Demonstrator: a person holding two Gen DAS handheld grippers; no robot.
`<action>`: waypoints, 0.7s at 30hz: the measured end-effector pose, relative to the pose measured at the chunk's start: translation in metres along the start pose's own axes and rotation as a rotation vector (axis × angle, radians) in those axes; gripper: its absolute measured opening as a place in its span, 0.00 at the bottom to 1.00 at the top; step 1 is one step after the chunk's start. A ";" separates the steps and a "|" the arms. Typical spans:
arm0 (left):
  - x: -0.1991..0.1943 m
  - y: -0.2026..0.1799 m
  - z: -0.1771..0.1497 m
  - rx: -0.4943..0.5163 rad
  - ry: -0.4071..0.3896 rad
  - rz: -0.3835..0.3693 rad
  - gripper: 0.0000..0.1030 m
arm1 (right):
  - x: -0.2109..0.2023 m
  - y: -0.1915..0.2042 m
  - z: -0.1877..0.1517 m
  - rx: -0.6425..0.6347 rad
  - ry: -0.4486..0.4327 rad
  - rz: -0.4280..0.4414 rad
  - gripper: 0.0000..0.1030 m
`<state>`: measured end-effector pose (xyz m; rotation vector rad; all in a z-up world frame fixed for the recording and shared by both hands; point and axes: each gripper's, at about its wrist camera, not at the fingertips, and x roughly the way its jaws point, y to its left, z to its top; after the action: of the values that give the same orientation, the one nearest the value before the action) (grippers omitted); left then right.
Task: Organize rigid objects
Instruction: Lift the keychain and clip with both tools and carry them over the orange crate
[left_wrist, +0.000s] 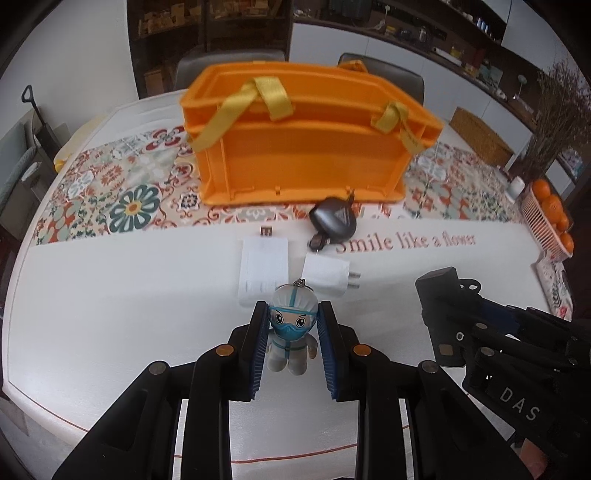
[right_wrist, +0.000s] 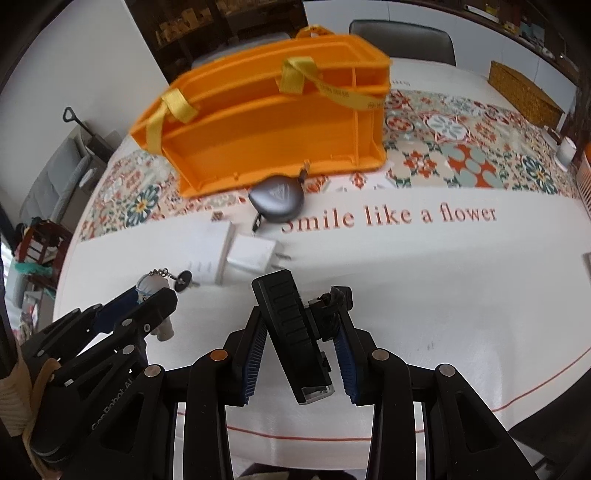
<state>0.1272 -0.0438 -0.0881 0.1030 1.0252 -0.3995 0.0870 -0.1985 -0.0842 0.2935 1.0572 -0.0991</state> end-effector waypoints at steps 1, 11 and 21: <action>-0.004 0.000 0.003 0.004 -0.011 0.000 0.27 | -0.003 0.001 0.003 -0.002 -0.010 0.002 0.36; -0.029 0.004 0.030 0.006 -0.077 0.005 0.27 | -0.025 0.011 0.027 -0.011 -0.081 0.039 0.36; -0.043 0.010 0.059 0.002 -0.135 -0.011 0.27 | -0.041 0.022 0.056 -0.033 -0.139 0.062 0.36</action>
<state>0.1586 -0.0384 -0.0219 0.0710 0.8922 -0.4121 0.1184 -0.1960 -0.0187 0.2853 0.9107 -0.0452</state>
